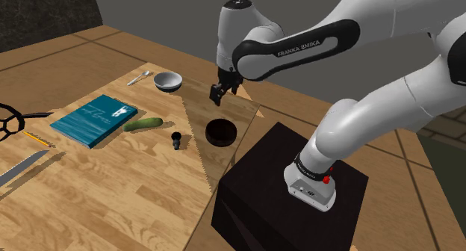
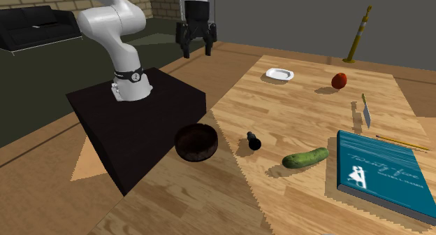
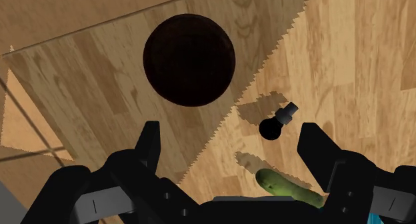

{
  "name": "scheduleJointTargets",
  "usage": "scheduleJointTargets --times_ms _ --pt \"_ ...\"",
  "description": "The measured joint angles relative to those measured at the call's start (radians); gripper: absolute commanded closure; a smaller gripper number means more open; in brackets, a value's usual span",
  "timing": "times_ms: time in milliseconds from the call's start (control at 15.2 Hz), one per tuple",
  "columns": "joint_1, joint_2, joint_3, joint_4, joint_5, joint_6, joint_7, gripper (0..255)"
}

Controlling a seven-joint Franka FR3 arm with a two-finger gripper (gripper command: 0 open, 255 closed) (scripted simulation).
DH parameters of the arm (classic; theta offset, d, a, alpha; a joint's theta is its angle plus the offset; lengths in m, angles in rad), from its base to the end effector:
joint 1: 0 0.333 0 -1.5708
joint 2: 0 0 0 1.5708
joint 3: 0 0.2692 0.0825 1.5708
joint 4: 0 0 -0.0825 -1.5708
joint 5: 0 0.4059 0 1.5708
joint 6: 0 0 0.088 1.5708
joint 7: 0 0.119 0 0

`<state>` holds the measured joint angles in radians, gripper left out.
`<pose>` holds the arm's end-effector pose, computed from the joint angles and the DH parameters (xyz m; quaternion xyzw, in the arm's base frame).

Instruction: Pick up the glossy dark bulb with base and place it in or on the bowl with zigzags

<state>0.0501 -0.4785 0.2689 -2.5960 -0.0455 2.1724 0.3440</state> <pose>0.4156 0.1238 0.3492 0.9965 -0.0132 0.0433 0.0702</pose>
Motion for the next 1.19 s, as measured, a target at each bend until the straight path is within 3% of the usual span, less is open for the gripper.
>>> scheduleJointTargets --times_ms 264,528,858,1188 --pt "-0.013 0.147 0.07 0.012 -0.043 0.128 0.101 0" --pt "-0.034 0.312 0.137 0.06 -0.135 0.228 0.231 0" --pt "-0.044 0.542 0.172 0.15 -0.336 0.318 0.433 0" --pt "0.017 0.763 0.134 0.284 -0.531 0.346 0.616 0"
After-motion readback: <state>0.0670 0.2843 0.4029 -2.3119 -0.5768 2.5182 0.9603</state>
